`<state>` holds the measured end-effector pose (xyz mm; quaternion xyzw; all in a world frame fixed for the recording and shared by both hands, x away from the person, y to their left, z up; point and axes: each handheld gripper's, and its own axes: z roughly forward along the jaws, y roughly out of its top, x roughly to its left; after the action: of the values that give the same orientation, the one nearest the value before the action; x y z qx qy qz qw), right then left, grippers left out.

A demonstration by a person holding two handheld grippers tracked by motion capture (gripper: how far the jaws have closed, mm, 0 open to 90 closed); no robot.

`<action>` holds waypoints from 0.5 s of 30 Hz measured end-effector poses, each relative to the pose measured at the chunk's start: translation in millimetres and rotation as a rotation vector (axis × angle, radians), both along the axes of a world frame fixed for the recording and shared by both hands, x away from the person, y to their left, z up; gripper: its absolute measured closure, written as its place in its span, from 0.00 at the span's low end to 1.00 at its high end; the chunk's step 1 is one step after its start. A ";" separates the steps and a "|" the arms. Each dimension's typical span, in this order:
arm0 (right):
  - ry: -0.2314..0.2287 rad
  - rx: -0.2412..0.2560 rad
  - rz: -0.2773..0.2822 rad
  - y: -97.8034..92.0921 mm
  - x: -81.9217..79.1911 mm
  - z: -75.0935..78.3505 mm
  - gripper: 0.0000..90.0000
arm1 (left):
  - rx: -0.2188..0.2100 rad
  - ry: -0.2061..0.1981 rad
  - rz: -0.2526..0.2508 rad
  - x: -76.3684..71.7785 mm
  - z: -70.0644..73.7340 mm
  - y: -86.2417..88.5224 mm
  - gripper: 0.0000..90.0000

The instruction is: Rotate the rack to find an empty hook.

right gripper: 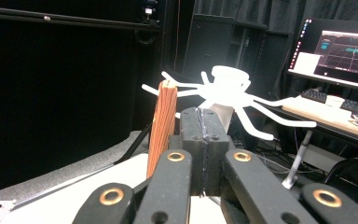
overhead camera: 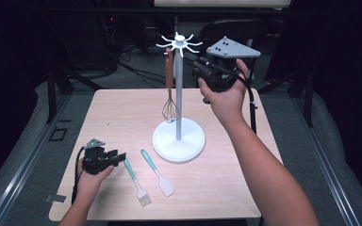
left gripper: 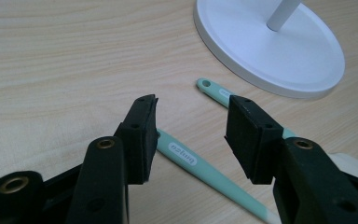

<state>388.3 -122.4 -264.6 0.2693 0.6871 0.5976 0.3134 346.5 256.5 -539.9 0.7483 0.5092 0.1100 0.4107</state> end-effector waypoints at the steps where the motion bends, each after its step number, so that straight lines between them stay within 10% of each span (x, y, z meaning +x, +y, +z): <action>1: 0.002 -0.004 -0.001 -0.8 -0.3 -0.7 1.00 | 0.000 -0.001 0.001 0.0 0.0 0.1 0.59; 15: 0.055 -0.015 -0.018 -12.1 -7.6 -27.4 0.98 | 0.002 -0.001 0.004 -0.1 0.0 0.1 0.59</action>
<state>380.7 -134.5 -292.0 0.2894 0.6976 0.5818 0.3018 346.4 256.6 -539.9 0.7476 0.5105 0.1117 0.4099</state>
